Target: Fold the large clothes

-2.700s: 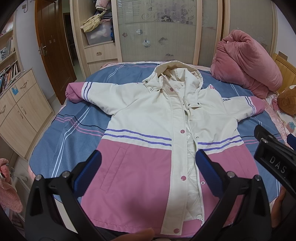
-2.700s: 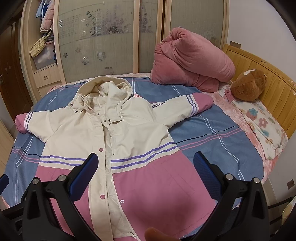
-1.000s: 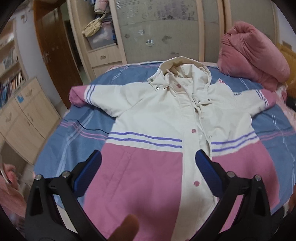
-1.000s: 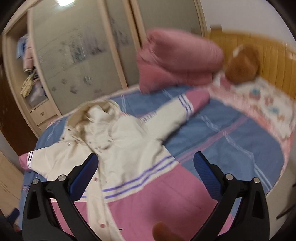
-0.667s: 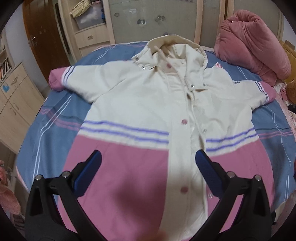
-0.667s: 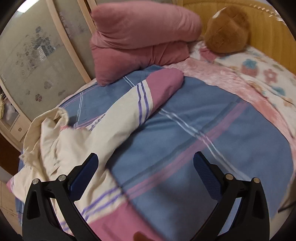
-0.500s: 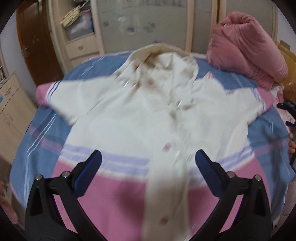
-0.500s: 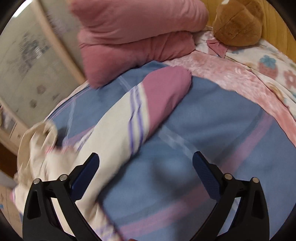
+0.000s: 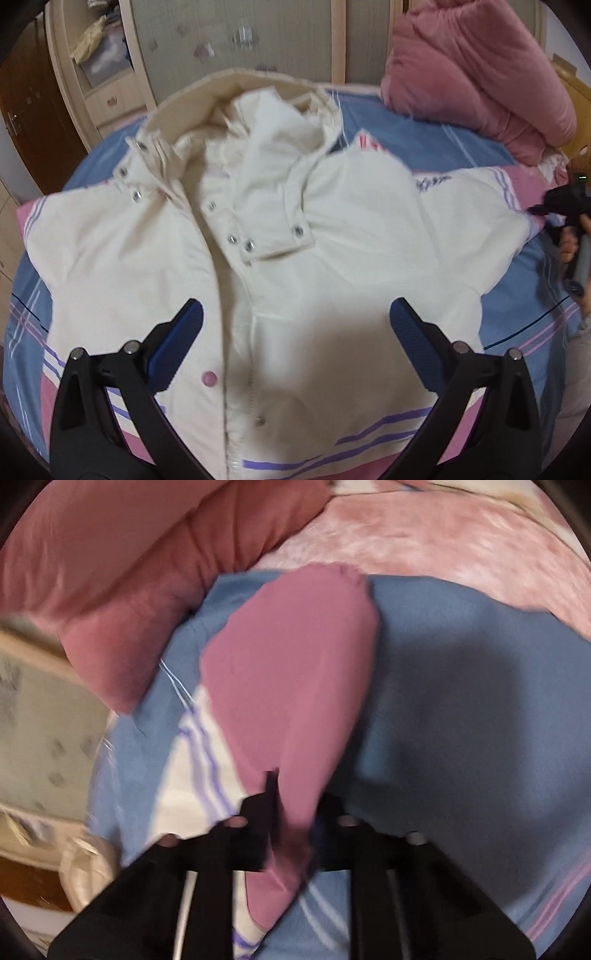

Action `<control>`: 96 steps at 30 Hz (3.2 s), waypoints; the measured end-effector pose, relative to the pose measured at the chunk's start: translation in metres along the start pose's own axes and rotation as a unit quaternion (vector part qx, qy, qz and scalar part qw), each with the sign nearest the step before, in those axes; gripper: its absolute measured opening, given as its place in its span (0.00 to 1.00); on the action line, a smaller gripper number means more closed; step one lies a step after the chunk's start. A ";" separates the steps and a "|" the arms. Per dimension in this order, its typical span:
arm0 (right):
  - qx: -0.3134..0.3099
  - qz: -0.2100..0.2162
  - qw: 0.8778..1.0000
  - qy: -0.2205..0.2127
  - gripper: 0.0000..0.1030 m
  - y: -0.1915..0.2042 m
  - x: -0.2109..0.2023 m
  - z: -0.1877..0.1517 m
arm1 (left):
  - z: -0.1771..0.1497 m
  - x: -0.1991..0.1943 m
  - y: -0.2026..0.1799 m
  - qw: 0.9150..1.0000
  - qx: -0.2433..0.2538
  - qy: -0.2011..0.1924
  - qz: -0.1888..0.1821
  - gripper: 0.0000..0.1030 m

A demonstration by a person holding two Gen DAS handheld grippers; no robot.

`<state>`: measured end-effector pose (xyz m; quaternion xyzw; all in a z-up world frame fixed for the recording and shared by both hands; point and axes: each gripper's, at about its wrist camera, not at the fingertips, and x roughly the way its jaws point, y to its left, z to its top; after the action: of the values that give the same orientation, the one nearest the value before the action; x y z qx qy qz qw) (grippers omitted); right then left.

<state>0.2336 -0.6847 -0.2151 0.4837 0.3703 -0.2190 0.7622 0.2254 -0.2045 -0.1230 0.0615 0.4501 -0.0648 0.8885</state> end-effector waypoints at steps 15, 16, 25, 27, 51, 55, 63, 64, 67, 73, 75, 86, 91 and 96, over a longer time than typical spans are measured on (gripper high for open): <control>-0.101 -0.125 0.980 -0.120 0.80 -0.073 -0.146 -0.083 | -0.018 0.025 0.000 0.997 -0.022 0.072 -0.030 0.98; -0.111 -0.114 0.980 -0.115 0.83 -0.072 -0.151 -0.090 | -0.021 0.026 -0.002 0.997 -0.021 0.075 -0.030 0.98; -0.046 -0.070 0.995 -0.060 0.93 -0.077 -0.110 -0.070 | -0.047 0.075 -0.025 0.992 0.027 0.121 0.017 0.98; -0.036 -0.045 0.996 -0.062 0.93 -0.080 -0.113 -0.069 | -0.043 0.061 -0.021 0.994 0.016 0.108 0.006 0.98; -0.136 0.177 0.963 -0.152 0.09 0.085 -0.253 -0.119 | -0.042 0.006 0.075 0.995 -0.071 0.066 0.019 0.98; -0.276 0.240 0.923 -0.119 0.09 0.193 -0.280 -0.206 | -0.051 -0.023 0.142 0.989 -0.128 0.044 0.054 0.98; -0.268 0.231 0.933 -0.069 0.07 0.258 -0.221 -0.259 | -0.100 -0.056 0.256 0.971 -0.204 0.045 0.114 0.98; -0.245 0.224 0.940 -0.075 0.07 0.253 -0.217 -0.248 | -0.107 -0.056 0.263 0.970 -0.206 0.048 0.119 0.98; -0.139 0.147 0.970 -0.137 0.06 0.188 -0.205 -0.173 | -0.126 -0.058 0.284 0.967 -0.214 0.056 0.127 0.98; -0.087 -0.111 0.961 -0.240 0.20 0.063 -0.207 -0.080 | -0.148 -0.043 0.268 0.970 -0.200 0.079 0.112 0.98; -0.093 -0.215 0.942 -0.239 0.50 0.028 -0.199 -0.064 | -0.146 -0.037 0.243 0.977 -0.177 0.086 0.085 0.98; -0.160 -0.172 0.962 -0.142 0.91 0.002 -0.177 -0.122 | -0.160 -0.016 0.094 0.992 -0.022 0.126 -0.009 0.98; -0.070 -0.125 0.988 -0.060 0.91 -0.045 -0.124 -0.106 | -0.162 0.003 0.065 0.991 0.044 0.117 0.054 0.98; -0.089 -0.065 0.994 0.002 0.91 -0.041 -0.141 -0.147 | -0.147 -0.008 0.094 0.992 -0.007 0.120 0.038 0.98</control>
<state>0.0644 -0.5742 -0.1672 0.3896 0.4208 -0.2335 0.7853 0.1200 -0.0869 -0.1977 0.0799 0.5509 -0.0204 0.8305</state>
